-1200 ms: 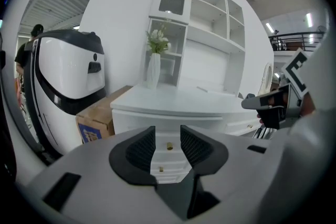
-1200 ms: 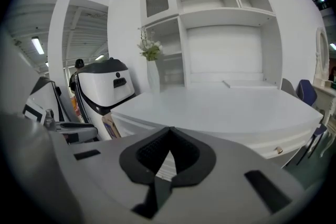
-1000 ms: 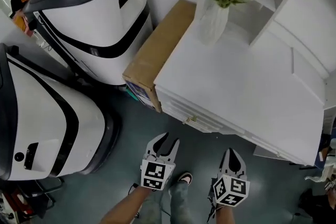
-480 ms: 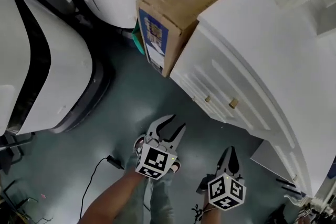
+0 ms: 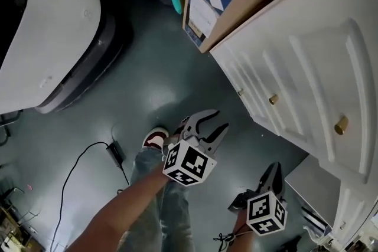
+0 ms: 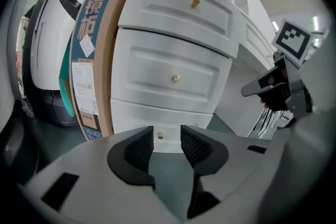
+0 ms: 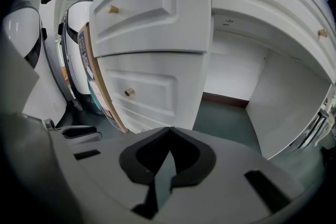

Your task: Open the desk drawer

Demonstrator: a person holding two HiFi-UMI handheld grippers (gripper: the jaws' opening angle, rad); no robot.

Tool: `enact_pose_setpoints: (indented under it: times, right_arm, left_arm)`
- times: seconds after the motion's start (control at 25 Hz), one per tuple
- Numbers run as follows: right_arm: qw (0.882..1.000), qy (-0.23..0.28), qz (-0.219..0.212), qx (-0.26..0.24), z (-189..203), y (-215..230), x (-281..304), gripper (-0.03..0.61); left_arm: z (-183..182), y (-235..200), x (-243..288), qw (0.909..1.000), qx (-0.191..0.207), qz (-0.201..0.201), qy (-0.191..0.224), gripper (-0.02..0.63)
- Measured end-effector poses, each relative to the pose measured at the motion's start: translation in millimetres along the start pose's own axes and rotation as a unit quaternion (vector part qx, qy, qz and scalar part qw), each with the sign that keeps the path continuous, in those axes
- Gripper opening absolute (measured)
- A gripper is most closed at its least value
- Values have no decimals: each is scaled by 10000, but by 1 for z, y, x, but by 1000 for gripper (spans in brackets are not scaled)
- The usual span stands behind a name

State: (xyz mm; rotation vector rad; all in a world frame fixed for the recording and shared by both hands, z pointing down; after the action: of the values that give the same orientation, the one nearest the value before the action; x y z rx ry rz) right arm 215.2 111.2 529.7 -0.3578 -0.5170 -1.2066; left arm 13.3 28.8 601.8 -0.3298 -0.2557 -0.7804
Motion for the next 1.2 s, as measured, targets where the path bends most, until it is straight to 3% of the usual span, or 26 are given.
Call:
enact_pose_setpoints:
  times: [0.36, 0.84, 1.2]
  right_arm:
    - [9999, 44, 116, 30, 27, 8, 43, 8]
    - [10000, -20, 28, 60, 53, 21, 84, 8]
    - [9999, -3, -139, 8, 68, 24, 99, 8]
  left_arm:
    - [45, -5, 54, 9992, 241, 317, -84, 161]
    - [90, -14, 122, 9993, 240, 270, -55, 161]
    - [103, -16, 155, 9995, 257, 133, 140, 161]
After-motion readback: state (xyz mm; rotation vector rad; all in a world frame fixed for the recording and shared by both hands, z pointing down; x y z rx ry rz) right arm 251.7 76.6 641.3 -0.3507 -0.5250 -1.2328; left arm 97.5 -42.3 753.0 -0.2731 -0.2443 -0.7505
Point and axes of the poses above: the fingertips, and each gripper's own axes: x forward along the fingers, y to its right, z out of its underside, the point moved 4 cm from there along -x, backward along the fingers, and after that the axes turned 10 degrees about y, right-handed, at the moved point
